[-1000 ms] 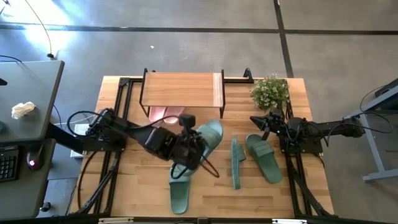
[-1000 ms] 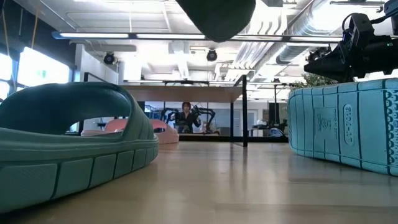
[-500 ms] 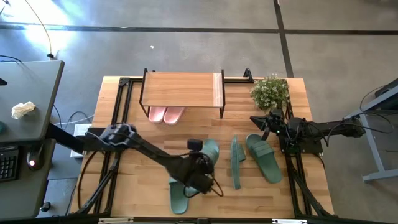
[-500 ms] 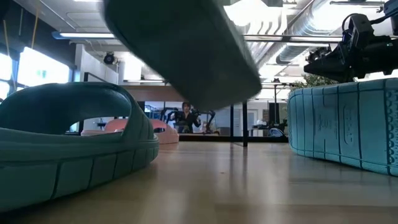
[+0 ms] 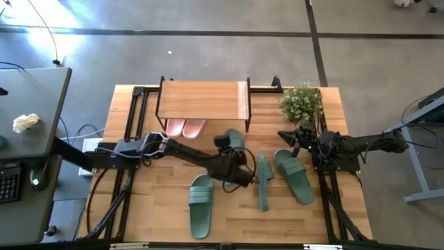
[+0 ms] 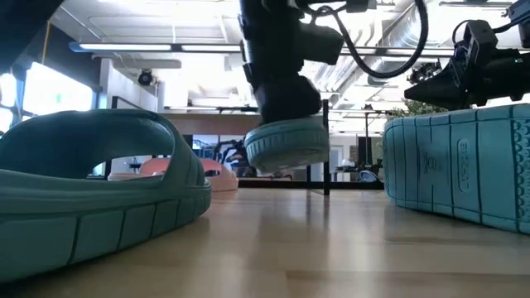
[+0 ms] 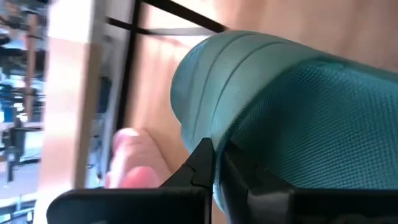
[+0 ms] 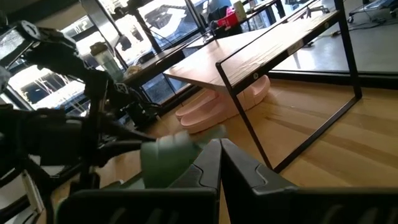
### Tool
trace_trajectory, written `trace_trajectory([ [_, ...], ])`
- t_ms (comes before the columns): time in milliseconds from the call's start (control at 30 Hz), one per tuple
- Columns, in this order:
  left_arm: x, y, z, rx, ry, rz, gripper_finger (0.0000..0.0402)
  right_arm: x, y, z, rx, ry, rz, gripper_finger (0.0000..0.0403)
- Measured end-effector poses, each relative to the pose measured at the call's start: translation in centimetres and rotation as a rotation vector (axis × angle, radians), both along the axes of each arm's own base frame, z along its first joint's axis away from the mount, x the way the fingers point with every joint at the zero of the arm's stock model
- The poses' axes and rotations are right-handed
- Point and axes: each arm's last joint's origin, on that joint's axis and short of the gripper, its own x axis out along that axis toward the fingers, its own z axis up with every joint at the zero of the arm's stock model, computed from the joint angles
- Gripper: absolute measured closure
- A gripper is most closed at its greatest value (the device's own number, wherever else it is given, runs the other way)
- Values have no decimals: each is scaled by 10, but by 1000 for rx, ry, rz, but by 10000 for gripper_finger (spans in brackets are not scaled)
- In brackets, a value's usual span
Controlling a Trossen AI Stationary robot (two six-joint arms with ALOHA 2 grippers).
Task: Pick and place slides into the shelf
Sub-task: Put the right green slipper on the bottom shelf
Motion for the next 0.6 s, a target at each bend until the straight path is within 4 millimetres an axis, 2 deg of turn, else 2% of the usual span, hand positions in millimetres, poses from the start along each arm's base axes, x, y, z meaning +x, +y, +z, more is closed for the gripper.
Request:
trace_trajectory([
  [233,2,28,2,64,21,35,401,1,0,-1,-1,9,6,403],
  [400,4,37,-9,84,67,32,401,1,0,-1,-3,10,6,403],
  [600,5,37,-29,173,99,1,401,1,0,-1,-27,23,8,403],
])
